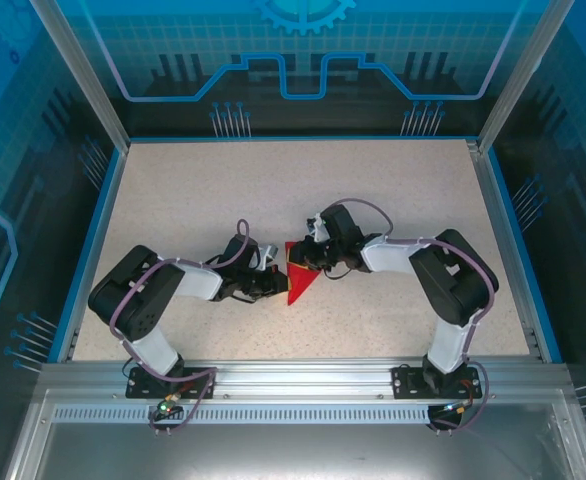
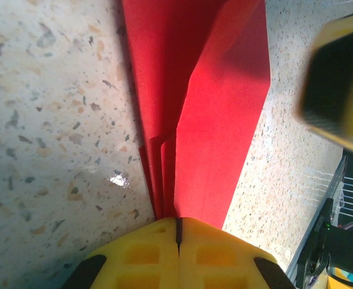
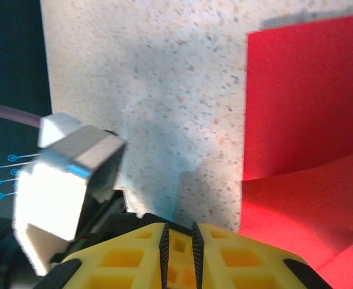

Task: Fold a paper plane with a square sheet of paper (pick it up from the middle)
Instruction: Fourth fold the wing at the center of the table.

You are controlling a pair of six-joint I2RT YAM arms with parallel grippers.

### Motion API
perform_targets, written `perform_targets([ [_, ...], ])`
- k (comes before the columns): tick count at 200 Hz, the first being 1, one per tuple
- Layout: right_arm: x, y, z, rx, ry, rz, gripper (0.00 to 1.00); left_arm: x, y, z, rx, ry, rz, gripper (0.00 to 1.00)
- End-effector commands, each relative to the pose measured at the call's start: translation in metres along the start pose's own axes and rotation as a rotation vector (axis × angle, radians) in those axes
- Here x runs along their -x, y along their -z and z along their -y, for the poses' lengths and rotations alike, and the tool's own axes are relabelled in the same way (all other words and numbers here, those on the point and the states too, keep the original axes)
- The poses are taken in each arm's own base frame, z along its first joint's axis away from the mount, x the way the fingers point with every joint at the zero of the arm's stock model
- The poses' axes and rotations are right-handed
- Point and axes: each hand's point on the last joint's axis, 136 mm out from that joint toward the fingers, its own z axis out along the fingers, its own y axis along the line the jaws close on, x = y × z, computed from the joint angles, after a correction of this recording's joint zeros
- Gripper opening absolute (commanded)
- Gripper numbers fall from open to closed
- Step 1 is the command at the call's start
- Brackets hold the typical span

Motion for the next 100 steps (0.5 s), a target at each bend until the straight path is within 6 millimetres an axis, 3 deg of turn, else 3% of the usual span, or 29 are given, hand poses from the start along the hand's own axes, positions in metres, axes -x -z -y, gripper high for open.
perform_targets([
  [1, 0.004, 0.01, 0.0, -0.025, 0.023, 0.018, 0.21, -0.01, -0.001, -0.017, 0.064, 0.038, -0.017, 0.0],
  [64, 0.001, -0.001, 0.02, -0.079, -0.029, 0.009, 0.19, -0.013, 0.0, -0.021, 0.055, 0.055, 0.002, 0.0],
  [100, 0.004, -0.001, 0.024, -0.091, -0.043, 0.017, 0.19, -0.009, 0.004, -0.012, 0.027, 0.041, 0.022, 0.0],
])
